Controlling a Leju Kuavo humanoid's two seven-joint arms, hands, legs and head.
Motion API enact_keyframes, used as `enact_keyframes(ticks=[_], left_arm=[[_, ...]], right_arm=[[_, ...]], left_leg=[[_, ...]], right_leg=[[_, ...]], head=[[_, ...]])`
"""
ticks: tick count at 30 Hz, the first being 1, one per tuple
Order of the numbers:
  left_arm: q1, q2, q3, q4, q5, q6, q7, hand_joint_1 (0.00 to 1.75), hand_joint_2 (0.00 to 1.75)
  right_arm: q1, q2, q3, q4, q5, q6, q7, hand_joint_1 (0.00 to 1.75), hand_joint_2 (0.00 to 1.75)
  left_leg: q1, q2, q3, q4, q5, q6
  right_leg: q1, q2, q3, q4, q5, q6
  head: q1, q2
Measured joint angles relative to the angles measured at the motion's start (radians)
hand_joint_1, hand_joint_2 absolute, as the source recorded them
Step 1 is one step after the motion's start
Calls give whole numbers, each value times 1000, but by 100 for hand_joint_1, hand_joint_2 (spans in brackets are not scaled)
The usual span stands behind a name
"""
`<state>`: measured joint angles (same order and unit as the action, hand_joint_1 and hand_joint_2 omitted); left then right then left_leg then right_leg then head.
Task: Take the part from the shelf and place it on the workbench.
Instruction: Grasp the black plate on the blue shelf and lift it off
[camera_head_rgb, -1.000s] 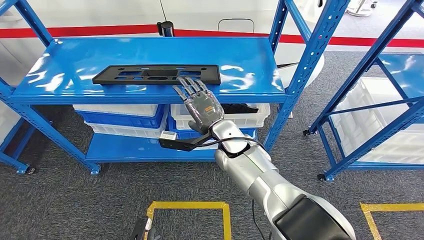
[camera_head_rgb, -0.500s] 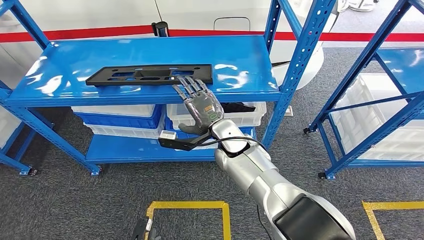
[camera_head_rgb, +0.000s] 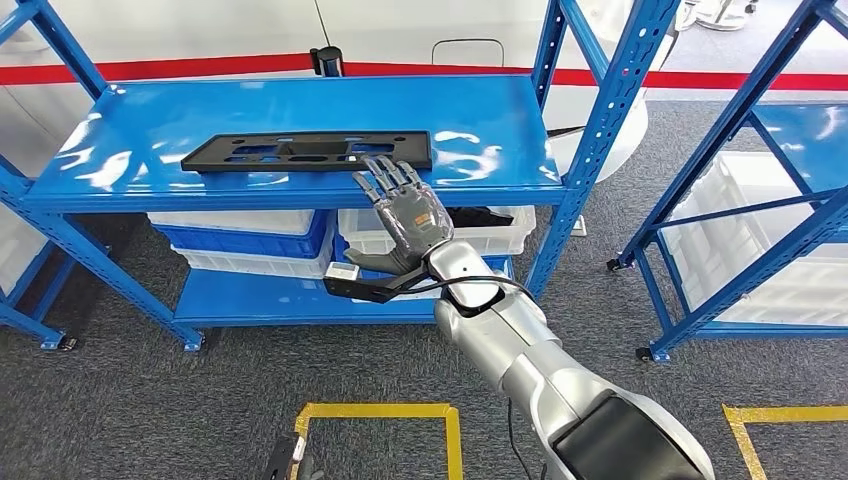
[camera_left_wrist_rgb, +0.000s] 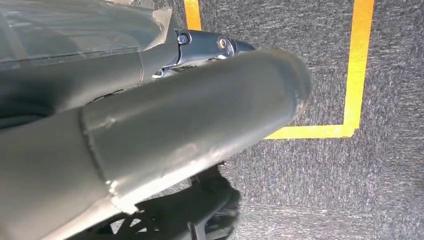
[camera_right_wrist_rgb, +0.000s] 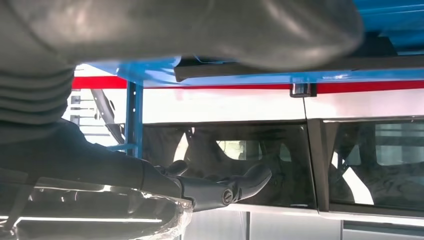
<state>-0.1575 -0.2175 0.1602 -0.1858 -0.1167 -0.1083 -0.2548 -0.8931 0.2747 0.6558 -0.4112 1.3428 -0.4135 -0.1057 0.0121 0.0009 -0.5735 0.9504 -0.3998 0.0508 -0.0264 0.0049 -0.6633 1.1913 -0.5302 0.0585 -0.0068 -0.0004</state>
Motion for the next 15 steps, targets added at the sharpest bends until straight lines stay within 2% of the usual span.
enact_keyframes(ticks=[1, 2, 3, 4, 6, 7, 8, 9, 12, 13, 14, 15], left_arm=[[0, 0, 0, 0, 0, 0, 0, 0, 0], [0, 0, 0, 0, 0, 0, 0, 0, 0], [-1, 1, 0, 0, 0, 0, 0, 0, 0], [0, 1, 0, 0, 0, 0, 0, 0, 0], [1, 1, 0, 0, 0, 1, 0, 0, 0], [1, 1, 0, 0, 0, 1, 0, 0, 0], [1, 1, 0, 0, 0, 1, 0, 0, 0], [0, 1, 0, 0, 0, 1, 0, 0, 0], [0, 2, 0, 0, 0, 1, 0, 0, 0], [1, 2, 0, 0, 0, 1, 0, 0, 0], [2, 2, 0, 0, 0, 1, 0, 0, 0], [2, 2, 0, 0, 0, 1, 0, 0, 0]], right_arm=[[0, 0, 0, 0, 0, 0, 0, 0, 0], [0, -1, 0, 0, 0, 0, 0, 0, 0], [-1, -1, 0, 0, 0, 0, 0, 0, 0], [-1, -1, 0, 0, 0, 0, 0, 0, 0], [-1, -1, 0, 0, 0, 0, 0, 0, 0], [-1, 0, -1, 0, 0, 0, 0, 0, 0], [-2, 2, -1, 0, 0, 0, 0, 0, 0], [-3, 3, -1, 0, 0, 0, 0, 0, 0], [-2, 4, -1, 0, 0, 0, 0, 0, 0], [-1, 4, -1, 0, 0, 0, 0, 0, 0], [0, 4, -1, 0, 0, 0, 0, 0, 0], [1, 5, -1, 0, 1, 0, 0, 0, 0]], left_leg=[[4, 0, -2, 9, -4, -8], [8, 0, -5, 19, -8, -16], [9, 0, -11, 29, -14, -26], [8, 1, -16, 37, -18, -34], [7, 1, -23, 46, -19, -47], [9, 2, -25, 51, -22, -52], [12, 1, -32, 67, -32, -56], [13, 2, -48, 101, -55, -59], [15, 1, -142, 292, -145, -68], [15, 1, -167, 333, -155, -67], [15, 1, -174, 338, -147, -65], [14, 1, -159, 299, -119, -60]], right_leg=[[-6, -2, 37, -75, 28, 15], [-8, -3, 63, -137, 45, 22], [-6, -5, 81, -178, 57, 19], [-4, -6, 84, -190, 62, 6], [-1, -7, 81, -183, 72, -26], [-3, -5, 80, -183, 79, -36], [-4, -5, 81, -183, 83, -41], [-5, -4, 82, -184, 84, -45], [-2, -2, 81, -185, 77, -58], [0, -2, 82, -185, 73, -62], [2, -2, 84, -185, 71, -64], [3, -2, 89, -185, 69, -64]], head=[[0, 0], [1, 0], [4, 0], [4, 0], [3, 0], [0, 0], [-1, 0], [-3, 0], [-6, 0], [-6, 0], [-7, 0], [-8, 0]])
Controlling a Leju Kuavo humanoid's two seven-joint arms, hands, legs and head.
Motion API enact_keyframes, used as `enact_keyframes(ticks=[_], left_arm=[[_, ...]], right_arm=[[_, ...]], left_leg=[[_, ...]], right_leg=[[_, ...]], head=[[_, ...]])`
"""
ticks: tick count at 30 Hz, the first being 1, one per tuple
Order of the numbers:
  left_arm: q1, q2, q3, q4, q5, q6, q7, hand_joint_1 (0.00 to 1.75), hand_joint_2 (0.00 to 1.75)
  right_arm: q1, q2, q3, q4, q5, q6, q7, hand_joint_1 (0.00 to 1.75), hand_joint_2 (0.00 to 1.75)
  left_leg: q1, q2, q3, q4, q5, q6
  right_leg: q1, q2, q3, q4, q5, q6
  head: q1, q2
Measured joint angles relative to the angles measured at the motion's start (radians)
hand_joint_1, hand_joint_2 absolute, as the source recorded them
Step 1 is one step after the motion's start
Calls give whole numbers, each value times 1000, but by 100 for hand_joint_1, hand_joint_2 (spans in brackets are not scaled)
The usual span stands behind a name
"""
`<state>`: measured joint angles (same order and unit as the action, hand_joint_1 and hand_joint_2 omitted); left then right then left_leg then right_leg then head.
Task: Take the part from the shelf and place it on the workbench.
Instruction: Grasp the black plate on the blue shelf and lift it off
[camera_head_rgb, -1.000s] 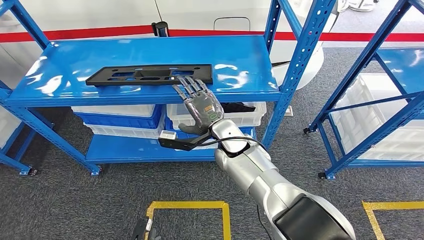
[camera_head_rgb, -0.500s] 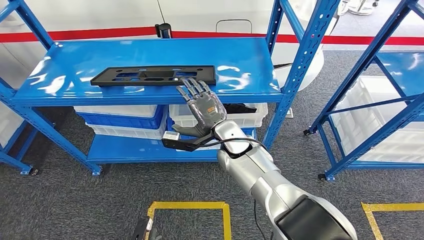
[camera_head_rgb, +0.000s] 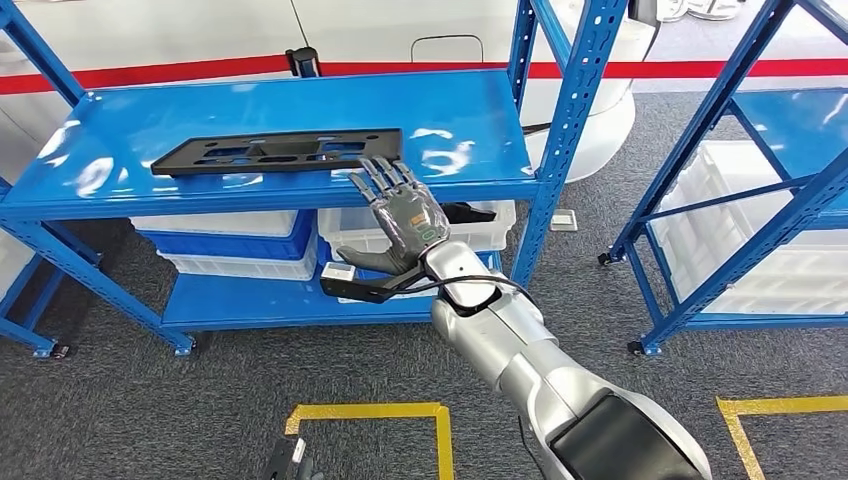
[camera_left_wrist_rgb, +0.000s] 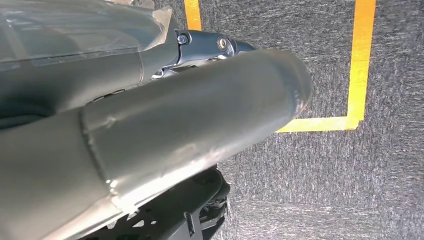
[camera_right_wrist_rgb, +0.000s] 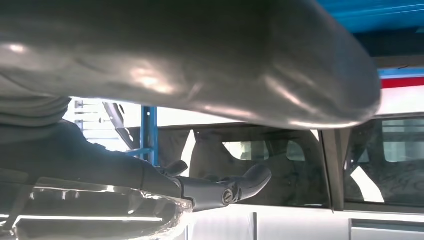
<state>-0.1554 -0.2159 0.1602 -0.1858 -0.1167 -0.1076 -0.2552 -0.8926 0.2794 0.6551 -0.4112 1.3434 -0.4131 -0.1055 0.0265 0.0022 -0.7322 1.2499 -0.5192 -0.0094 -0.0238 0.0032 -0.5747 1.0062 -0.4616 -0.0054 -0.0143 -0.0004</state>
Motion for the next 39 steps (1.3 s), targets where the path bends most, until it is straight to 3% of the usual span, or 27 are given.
enact_keyframes(ticks=[2, 3, 5, 8, 10, 12, 14, 15, 16, 18, 19, 20, 22, 23, 24, 25, 26, 28, 29, 30, 31, 32, 34, 35, 36, 38, 39], left_arm=[[0, 0, 0, 0, 0, 0, 0, 0, 0], [-1, 0, 0, 0, 0, 0, 0, 0, 0], [-2, 0, 0, 0, 0, -1, 0, 0, 0], [1, 0, 0, 0, 0, -2, 0, 0, 0], [1, -1, 0, 0, 0, -3, -1, 0, 0], [1, -1, 0, 0, 0, -3, 0, 0, 0], [4, -1, 0, 0, 0, -3, 0, 0, 0], [5, -1, 0, 0, 0, -3, 1, 0, 0], [6, -2, 0, 0, 0, -4, 1, 0, 0], [6, -3, 0, 1, 0, -6, 2, 0, 0], [6, -4, 0, 2, 0, -7, 2, 0, 0], [6, -4, 0, 2, 0, -8, 3, 0, 0], [4, -5, 0, 2, 0, -10, 4, 0, 0], [3, -6, 0, 2, 0, -10, 3, 0, 0], [0, -6, 0, 2, 0, -11, 3, 0, 0], [-2, -6, 0, 2, 0, -11, 4, 0, 0], [-2, -6, 0, 2, 0, -11, 4, 0, 0], [1, -5, 0, 3, 0, -10, 4, 0, 0], [3, -5, 0, 3, 0, -10, 4, 0, 0], [4, -4, 0, 4, -1, -10, 4, 0, 0], [4, -3, 0, 4, -3, -9, 5, 0, 0], [5, -2, 0, 4, -6, -6, 6, 0, 0], [6, -1, -1, 6, -14, 5, 15, 0, 0], [5, -2, -1, 7, -17, 12, 20, 0, 0], [4, -2, -1, 8, -19, 18, 25, 0, 0], [-2, -3, -1, 7, -21, 25, 33, 0, 0], [-7, -3, -1, 6, -21, 28, 36, 0, 0]], right_arm=[[-1, 2, 0, 0, 0, 0, 0, 0, 0], [-3, 2, 0, 0, 0, 0, 0, 0, 0], [-4, 3, 0, 0, 1, 0, 0, 0, 0], [-5, 5, -1, -2, 2, 1, 0, 0, 0], [-7, 6, -1, -3, 3, 2, 1, 0, 0], [-4, 3, -1, -3, 4, 7, 3, 0, 0], [4, -1, -1, -3, 5, 11, 5, 0, 0], [6, -3, -1, -3, 6, 12, 5, 0, 0], [7, -4, -1, -3, 7, 12, 6, 0, 0], [8, -7, -2, -2, 9, 15, 6, 0, 0], [9, -9, -2, -2, 10, 16, 6, 0, 0], [10, -10, -2, -3, 11, 17, 6, 0, 0], [7, -9, -3, -7, 12, 18, 6, 0, 0], [4, -7, -4, -9, 12, 18, 6, 0, 0], [-1, -4, -5, -10, 12, 18, 6, 0, 0], [-4, -1, -5, -11, 12, 18, 6, 0, 0], [-4, 1, -6, -11, 12, 18, 6, 0, 0], [0, 2, -7, -11, 12, 18, 6, 0, 0], [3, 2, -7, -11, 12, 18, 6, 0, 0], [5, 2, -7, -11, 12, 18, 6, 0, 0], [6, 2, -7, -11, 12, 18, 6, 0, 0], [6, 3, -7, -11, 12, 18, 6, 0, 0], [7, 6, -8, -10, 12, 17, 6, 0, 0], [7, 6, -8, -10, 13, 17, 6, 0, 0], [5, 7, -9, -11, 14, 17, 6, 0, 0], [-6, 10, -11, -14, 16, 16, 6, 0, 0], [-13, 11, -13, -16, 16, 16, 6, 0, 0]], left_leg=[[-2, 2, 66, -143, 72, 13], [-6, 4, 93, -201, 86, 18], [-15, 7, 114, -249, 80, 27], [-16, 1, 146, -270, 79, 47], [-16, -2, 174, -275, 70, 60], [-19, -4, 193, -275, 54, 66], [-23, -10, 216, -275, 33, 69], [-25, -13, 231, -275, 20, 69], [-28, -15, 248, -275, 7, 68], [-33, -18, 280, -276, -24, 66], [-34, -20, 296, -279, -42, 62], [-34, -21, 316, -285, -53, 57], [-34, -20, 339, -268, -43, 46], [-34, -18, 330, -228, -19, 42], [-33, -16, 300, -167, 6, 39], [-30, -14, 257, -100, 18, 34], [-26, -13, 209, -38, 9, 27], [-14, -10, 123, 16, -82, 6], [-7, -8, 91, 8, -136, -4], [1, -6, 69, -21, -169, -13], [9, -3, 55, -68, -163, -23], [19, 3, 50, -132, -102, -34], [31, 27, 57, -237, 74, -44], [31, 34, 64, -260, 141, -40], [25, 38, 69, -260, 165, -30], [15, 28, 75, -249, 168, -7], [11, 26, 75, -249, 165, 5]], right_leg=[[1, 0, 11, -1, -7, 3], [2, 0, 14, -3, -10, 7], [4, 0, 21, -9, -9, 20], [10, -1, 24, 15, -8, 42], [11, -2, -26, 101, -27, 43], [12, -2, -119, 231, -61, 37], [14, -1, -189, 285, -90, 33], [15, -1, -199, 261, -88, 34], [18, -1, -193, 207, -67, 35], [27, -2, -164, 69, 30, 41], [32, -2, -145, 22, 70, 37], [36, -1, -127, -7, 95, 29], [34, 0, -83, -29, 96, 4], [28, 1, -59, -41, 93, -6], [22, 1, -36, -50, 89, -15], [16, 1, -12, -57, 81, -20], [13, 1, 9, -63, 67, -23], [3, 4, 51, -72, 36, -18], [-3, 6, 73, -76, 19, -12], [-10, 9, 94, -76, 4, -5], [-17, 12, 114, -74, -12, 4], [-22, 14, 128, -72, -28, 14], [-21, 17, 160, -65, -62, 35], [-16, 16, 171, -67, -79, 45], [-15, 14, 185, -70, -93, 54], [-18, 10, 198, -79, -110, 72], [-21, 7, 190, -59, -123, 74]], head=[[-1, 0], [0, 0], [-4, 0], [-5, 0], [-2, 0], [3, 0], [6, 0], [6, 0], [6, 0], [6, 0], [7, 0], [7, 0], [8, 0], [7, 0], [5, 0], [3, 0], [2, 0], [0, 0], [-1, 0], [-2, 0], [-2, 0], [-4, 0], [-14, 0], [-15, 0], [-14, 0], [-8, 0], [-8, 0]])
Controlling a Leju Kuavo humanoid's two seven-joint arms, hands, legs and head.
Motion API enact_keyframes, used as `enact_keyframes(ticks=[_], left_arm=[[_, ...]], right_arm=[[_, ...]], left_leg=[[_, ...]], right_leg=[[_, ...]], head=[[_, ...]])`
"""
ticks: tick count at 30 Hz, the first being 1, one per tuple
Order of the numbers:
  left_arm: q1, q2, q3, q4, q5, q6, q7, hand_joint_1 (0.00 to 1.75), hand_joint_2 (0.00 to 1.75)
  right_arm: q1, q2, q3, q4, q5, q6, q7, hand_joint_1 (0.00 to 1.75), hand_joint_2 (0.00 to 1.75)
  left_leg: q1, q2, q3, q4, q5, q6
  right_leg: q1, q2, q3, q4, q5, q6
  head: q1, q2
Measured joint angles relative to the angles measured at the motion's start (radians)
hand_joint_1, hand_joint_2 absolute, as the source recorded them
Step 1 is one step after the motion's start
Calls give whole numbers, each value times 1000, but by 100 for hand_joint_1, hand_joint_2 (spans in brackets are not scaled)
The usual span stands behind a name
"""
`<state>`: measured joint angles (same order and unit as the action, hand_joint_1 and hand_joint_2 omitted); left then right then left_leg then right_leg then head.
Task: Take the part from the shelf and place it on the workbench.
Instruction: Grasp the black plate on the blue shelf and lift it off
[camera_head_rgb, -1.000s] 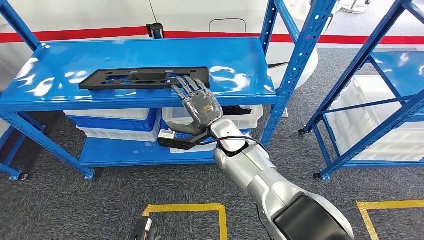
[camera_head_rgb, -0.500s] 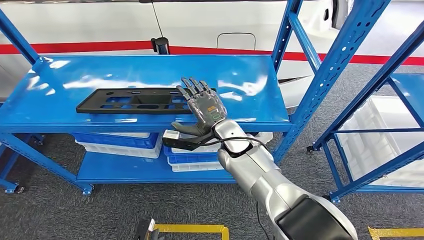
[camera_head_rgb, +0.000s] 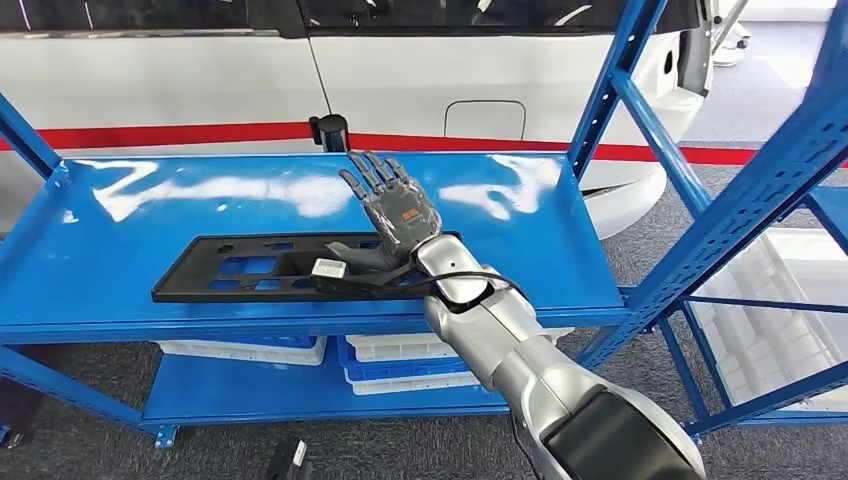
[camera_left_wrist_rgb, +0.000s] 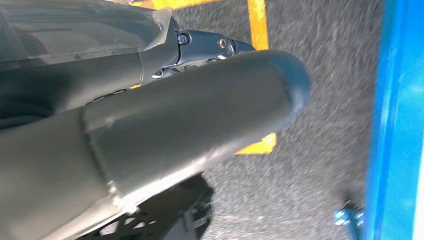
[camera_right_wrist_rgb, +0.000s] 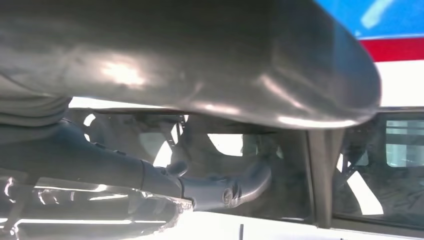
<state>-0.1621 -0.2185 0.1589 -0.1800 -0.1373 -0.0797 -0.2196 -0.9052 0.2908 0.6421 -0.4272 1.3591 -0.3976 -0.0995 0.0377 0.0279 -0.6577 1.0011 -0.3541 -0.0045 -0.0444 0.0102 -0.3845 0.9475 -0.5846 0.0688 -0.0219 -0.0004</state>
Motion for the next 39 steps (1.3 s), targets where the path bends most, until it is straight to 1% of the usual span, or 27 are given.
enact_keyframes(ticks=[1, 2, 4, 5, 6, 7, 8, 10, 11, 12, 13, 15, 16, 19, 20, 21, 22, 24, 25, 26, 27, 28, 29, 31, 34, 36, 39], left_arm=[[-4, 0, 0, -1, 0, 2, 2, 0, 0], [-7, 0, 0, -1, 0, 4, 3, 0, 0], [-6, 0, 0, -1, 0, 6, 7, 0, 0], [-3, 0, 0, -1, 0, 6, 9, 0, 0], [0, 0, 0, -1, 1, 7, 10, 0, 0], [2, 0, 0, -1, 1, 8, 13, 0, 0], [3, 0, 0, -1, 2, 11, 18, 0, 0], [3, -3, 1, 0, 6, 19, 37, 0, 0], [3, -5, 1, 1, 8, 22, 50, 0, 0], [4, -7, 1, 2, 12, 26, 64, 0, 0], [4, -7, 1, 1, 14, 31, 76, 0, 0], [6, -5, 2, 1, 13, 40, 90, 0, 0], [6, -3, 2, 1, 12, 43, 93, 0, 0], [5, 3, 2, 1, 7, 52, 94, 0, 0], [5, 4, 2, 1, 4, 57, 95, 0, 0], [6, 5, 2, 1, 1, 62, 95, 0, 0], [6, 5, 2, 1, -1, 66, 95, 0, 0], [5, 6, 2, 1, -4, 71, 95, 0, 0], [5, 5, 1, 1, -4, 72, 95, 0, 0], [5, 5, 1, 1, -5, 73, 95, 0, 0], [4, 4, 1, 1, -6, 73, 95, 0, 0], [4, 3, 1, 1, -6, 73, 95, 0, 0], [5, 3, 1, 1, -6, 73, 94, 0, 0], [5, 2, 1, 1, -7, 73, 91, 0, 0], [5, 3, 1, 1, -7, 73, 83, 0, 0], [5, 3, 1, 1, -8, 73, 77, 0, 0], [5, 3, 2, 1, -8, 73, 73, 0, 0]], right_arm=[[-5, 1, -2, -2, 0, 0, 0, 0, 0], [-5, -1, -3, -3, 0, -1, 1, 0, 0], [6, -7, -4, -2, 1, -1, 3, 0, 0], [13, -10, -4, -1, 2, -1, 4, 0, 0], [19, -13, -4, -1, 2, -1, 5, 0, 0], [21, -15, -4, 0, 3, -1, 6, 0, 0], [22, -15, -4, 0, 4, -1, 6, 0, 0], [21, -15, -5, 0, 6, -1, 7, 0, 0], [21, -15, -6, 0, 6, 0, 7, 0, 0], [22, -15, -7, 0, 7, 0, 8, 0, 0], [22, -14, -8, 0, 8, 0, 8, 0, 0], [22, -9, -8, -1, 10, 0, 9, 0, 0], [22, -6, -9, -1, 11, 0, 10, 0, 0], [25, 0, -9, -1, 16, 2, 10, 0, 0], [28, 0, -9, 0, 17, 3, 10, 0, 0], [31, 1, -9, 0, 18, 4, 10, 0, 0], [33, 1, -9, 0, 19, 4, 10, 0, 0], [34, 2, -10, -1, 20, 4, 10, 0, 0], [33, 3, -10, -1, 20, 5, 10, 0, 0], [33, 4, -11, -1, 20, 5, 10, 0, 0], [33, 4, -11, -1, 20, 5, 10, 0, 0], [33, 4, -11, -1, 20, 4, 10, 0, 0], [33, 4, -12, -1, 19, 4, 9, 0, 0], [33, 4, -15, -2, 14, 2, 6, 0, 0], [33, 4, -23, -6, 6, 0, 0, 0, 0], [33, 4, -31, -11, -1, -3, -2, 0, 0], [33, 4, -42, -21, -12, -14, -6, 0, 0]], left_leg=[[-3, -2, 1, -2, -1, 11], [-6, -5, 3, -4, -5, 21], [-17, -12, 9, -5, -15, 37], [-25, -18, 12, -5, -20, 43], [-35, -23, 17, -5, -25, 48], [-45, -28, 23, -5, -30, 52], [-55, -31, 29, -5, -35, 57], [-69, -37, 38, -4, -43, 61], [-72, -41, 39, -3, -46, 60], [-73, -45, 39, -2, -48, 59], [-75, -47, 39, -2, -49, 57], [-77, -48, 34, 9, -64, 51], [-74, -48, 23, 38, -86, 43], [-46, -43, -58, 209, -173, 6], [-35, -39, -80, 252, -184, -5], [-25, -35, -88, 264, -177, -17], [-14, -32, -75, 234, -152, -29], [3, -31, -11, 110, -92, -53], [8, -35, 17, 59, -77, -57], [10, -39, 31, 31, -73, -53], [9, -44, 33, 25, -78, -45], [7, -45, 33, 23, -77, -35], [4, -45, 32, 23, -76, -30], [-3, -47, 32, 23, -77, -26], [-9, -48, 32, 24, -79, -15], [-11, -48, 32, 24, -80, -12], [-12, -48, 32, 25, -82, -10]], right_leg=[[0, -2, -22, 45, -20, -2], [1, -3, -62, 116, -46, -8], [13, -3, -171, 278, -91, -18], [21, -3, -218, 326, -93, -20], [30, -3, -248, 333, -74, -21], [42, -3, -259, 298, -38, -26], [55, -3, -253, 234, 10, -37], [82, 2, -227, 101, 98, -76], [90, 5, -216, 63, 128, -95], [95, 8, -211, 46, 146, -108], [90, 10, -208, 39, 159, -115], [74, 6, -199, 22, 172, -117], [64, 5, -194, 14, 176, -117], [54, 4, -188, 7, 174, -121], [51, 4, -188, 8, 172, -121], [46, 4, -188, 10, 169, -117], [40, 5, -188, 14, 165, -111], [30, 8, -190, 34, 151, -91], [31, 9, -195, 46, 142, -80], [33, 10, -200, 57, 135, -72], [38, 11, -204, 63, 131, -69], [42, 11, -206, 65, 130, -70], [43, 11, -205, 63, 130, -72], [44, 10, -203, 58, 131, -75], [42, 9, -200, 53, 132, -74], [41, 9, -200, 52, 133, -72], [39, 9, -200, 51, 133, -59]], head=[[1, 0], [2, 0], [5, 0], [6, 0], [7, 0], [8, 0], [7, 0], [2, 0], [2, 0], [2, 0], [4, 0], [9, 0], [10, 0], [9, 0], [9, 0], [9, 0], [9, 0], [7, 0], [4, 0], [3, 0], [2, 0], [3, 0], [5, 0], [6, 0], [6, 0], [6, 0], [5, 0]])
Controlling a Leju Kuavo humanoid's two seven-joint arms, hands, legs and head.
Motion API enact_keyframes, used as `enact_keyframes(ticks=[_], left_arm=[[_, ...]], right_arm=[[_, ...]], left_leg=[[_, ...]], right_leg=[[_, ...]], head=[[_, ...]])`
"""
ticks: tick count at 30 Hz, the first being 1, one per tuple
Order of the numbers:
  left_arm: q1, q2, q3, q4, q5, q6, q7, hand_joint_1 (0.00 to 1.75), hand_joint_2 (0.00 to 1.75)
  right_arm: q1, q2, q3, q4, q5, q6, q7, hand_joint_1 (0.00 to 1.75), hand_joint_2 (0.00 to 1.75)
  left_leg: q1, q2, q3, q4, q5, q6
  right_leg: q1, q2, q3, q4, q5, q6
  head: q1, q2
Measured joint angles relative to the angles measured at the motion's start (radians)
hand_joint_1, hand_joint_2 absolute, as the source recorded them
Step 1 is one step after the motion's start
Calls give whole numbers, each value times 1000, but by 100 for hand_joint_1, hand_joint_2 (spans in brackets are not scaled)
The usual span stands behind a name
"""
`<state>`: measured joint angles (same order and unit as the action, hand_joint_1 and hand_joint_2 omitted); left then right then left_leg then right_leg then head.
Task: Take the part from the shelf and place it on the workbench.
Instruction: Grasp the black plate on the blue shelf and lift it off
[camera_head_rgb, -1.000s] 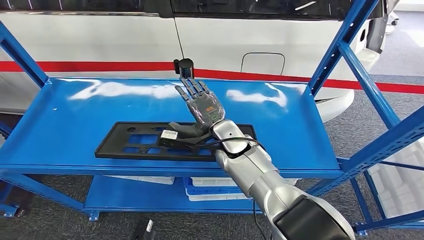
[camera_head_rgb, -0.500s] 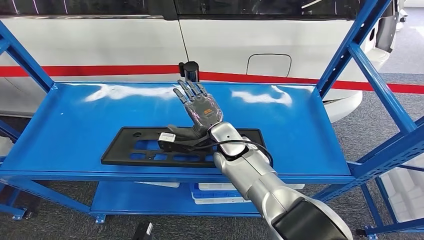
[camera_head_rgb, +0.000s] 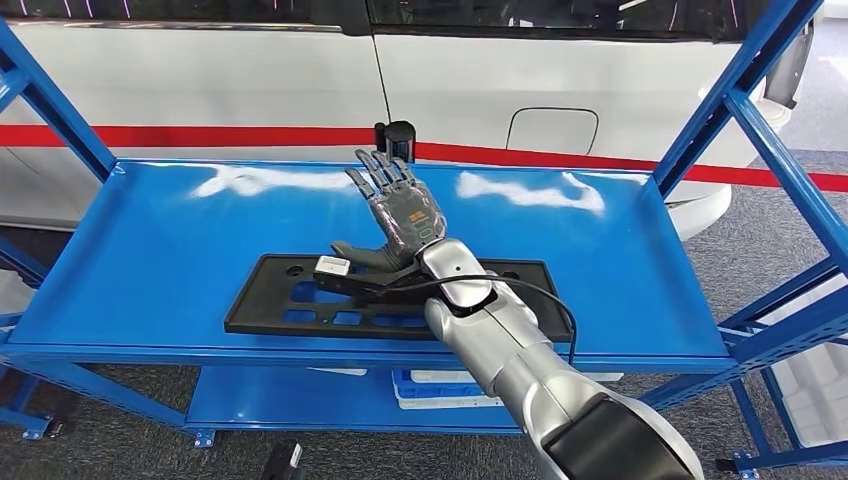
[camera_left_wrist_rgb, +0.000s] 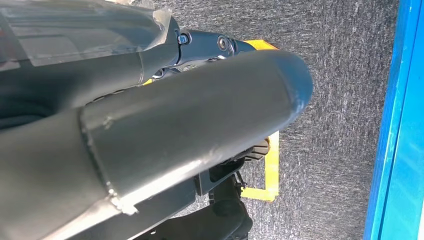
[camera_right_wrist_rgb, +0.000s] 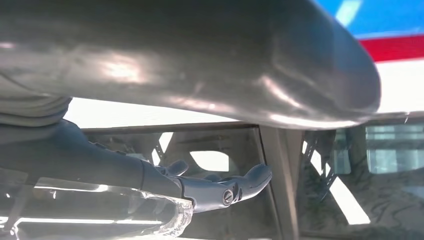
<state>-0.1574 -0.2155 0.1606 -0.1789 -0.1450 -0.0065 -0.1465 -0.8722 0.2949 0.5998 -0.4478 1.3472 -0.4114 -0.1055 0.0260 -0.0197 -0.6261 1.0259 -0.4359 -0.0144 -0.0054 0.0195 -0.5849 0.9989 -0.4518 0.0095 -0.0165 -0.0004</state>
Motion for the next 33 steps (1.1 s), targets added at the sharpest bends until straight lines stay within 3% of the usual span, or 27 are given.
enact_keyframes(ticks=[3, 12, 22, 33], left_arm=[[0, 0, 0, 0, 0, 0, 0, 0, 0], [-1, 0, 0, 0, 11, -2, 8, 0, 0], [0, 2, 5, 0, 21, -1, 14, 0, 0], [0, 2, 13, 0, 23, -1, 15, 0, 0]], right_arm=[[0, 0, -10, -7, -3, -4, -2, 0, 0], [12, -6, -35, -47, -41, -48, -26, 0, 0], [154, -82, -100, -373, -96, -74, -61, 0, 0], [199, -113, -113, -483, -97, -75, -65, 0, 0]], left_leg=[[0, 0, 0, 0, -1, 1], [5, 1, 4, -4, -1, 1], [6, 3, 6, -9, -1, 0], [7, 3, 7, -10, 0, 0]], right_leg=[[-1, 0, -1, 0, -1, 14], [0, 0, -5, 3, -2, 14], [2, 1, -5, 3, -2, 13], [2, 1, -5, 3, -2, 13]], head=[[0, 0], [-1, 0], [-1, 0], [-1, 0]])
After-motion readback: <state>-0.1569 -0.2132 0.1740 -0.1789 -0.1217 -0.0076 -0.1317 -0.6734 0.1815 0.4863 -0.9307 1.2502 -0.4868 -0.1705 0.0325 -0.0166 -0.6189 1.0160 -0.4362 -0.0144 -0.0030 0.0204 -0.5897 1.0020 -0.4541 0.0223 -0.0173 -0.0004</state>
